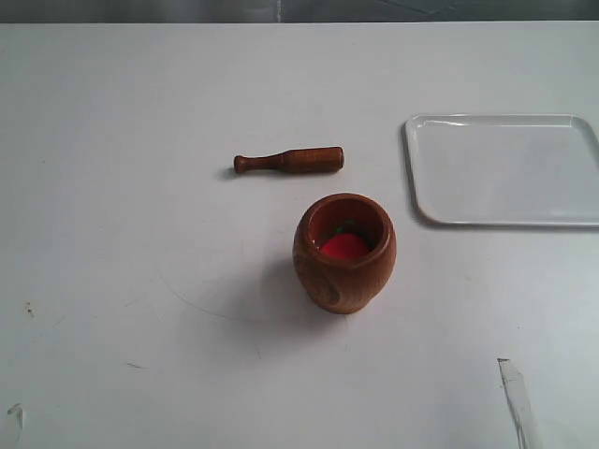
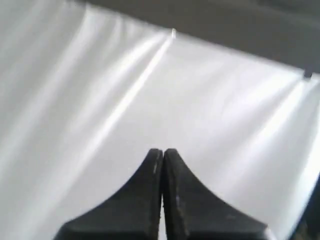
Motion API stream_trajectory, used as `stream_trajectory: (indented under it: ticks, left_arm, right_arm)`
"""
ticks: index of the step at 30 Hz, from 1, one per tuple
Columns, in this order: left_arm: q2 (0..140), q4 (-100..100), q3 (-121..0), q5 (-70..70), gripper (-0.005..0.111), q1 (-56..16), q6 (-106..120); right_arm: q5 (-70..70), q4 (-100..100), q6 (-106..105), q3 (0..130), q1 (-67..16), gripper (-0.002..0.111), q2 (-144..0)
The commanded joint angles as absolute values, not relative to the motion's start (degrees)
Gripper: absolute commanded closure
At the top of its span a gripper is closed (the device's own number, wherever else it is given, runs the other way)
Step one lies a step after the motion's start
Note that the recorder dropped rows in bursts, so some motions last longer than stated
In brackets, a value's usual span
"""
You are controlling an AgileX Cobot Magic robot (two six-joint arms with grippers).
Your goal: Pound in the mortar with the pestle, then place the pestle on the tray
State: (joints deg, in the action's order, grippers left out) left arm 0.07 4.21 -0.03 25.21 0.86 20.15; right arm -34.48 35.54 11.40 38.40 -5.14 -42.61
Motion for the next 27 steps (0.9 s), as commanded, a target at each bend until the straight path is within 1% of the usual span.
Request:
stream_trajectory:
  ticks: [1,3,5,8,10,12,15,17,20,22,25,27]
  left_arm:
    - [0.00,3.79,0.00,25.03,0.107,0.42,19.68]
    - [0.00,3.79,0.00,25.03,0.107,0.42,19.68]
    - [0.00,3.79,0.00,25.03,0.107,0.42,19.68]
    - [0.00,3.79,0.00,25.03,0.107,0.42,19.68]
    - [0.00,3.79,0.00,25.03,0.107,0.42,19.68]
    - [0.00,3.79,0.00,25.03,0.107,0.42,19.68]
    - [0.00,3.79,0.00,25.03,0.107,0.42,19.68]
    - [0.00,3.79,0.00,25.03,0.107,0.42,19.68]
    - [0.00,3.79,0.00,25.03,0.107,0.42,19.68]
    - [0.00,3.79,0.00,25.03,0.107,0.42,19.68]
    - [0.00,3.79,0.00,25.03,0.107,0.42,19.68]
    - [0.00,3.79,0.00,25.03,0.107,0.42,19.68]
  right_arm:
    - [3.72,51.45,15.69,54.78,-9.33,0.108,-60.18]
    - [22.95,53.18,10.83,61.56,-12.89,0.108,-68.06]
    - [37.02,51.37,1.69,67.03,-15.26,0.108,-74.89]
    - [52.48,36.18,-22.37,74.56,-18.22,0.108,-83.79]
    - [58.27,24.17,-35.03,79.22,-19.67,0.108,-88.27]
    - [60.96,11.22,-45.24,82.96,-21.55,0.108,-91.34]
    - [59.58,-4.30,-53.67,86.76,-24.87,0.108,-94.64]
    - [57.98,-10.98,-56.91,89.15,-27.72,0.108,-97.32]
    - [57.81,-12.39,-58.64,92.93,-32.18,0.108,-102.00]
    - [58.42,-12.13,-58.64,95.55,-34.69,0.104,-105.57]
    - [60.08,-12.13,-58.64,100.15,-38.11,0.095,-111.66]
    - [61.26,-12.13,-58.64,103.45,-40.24,0.087,-116.04]
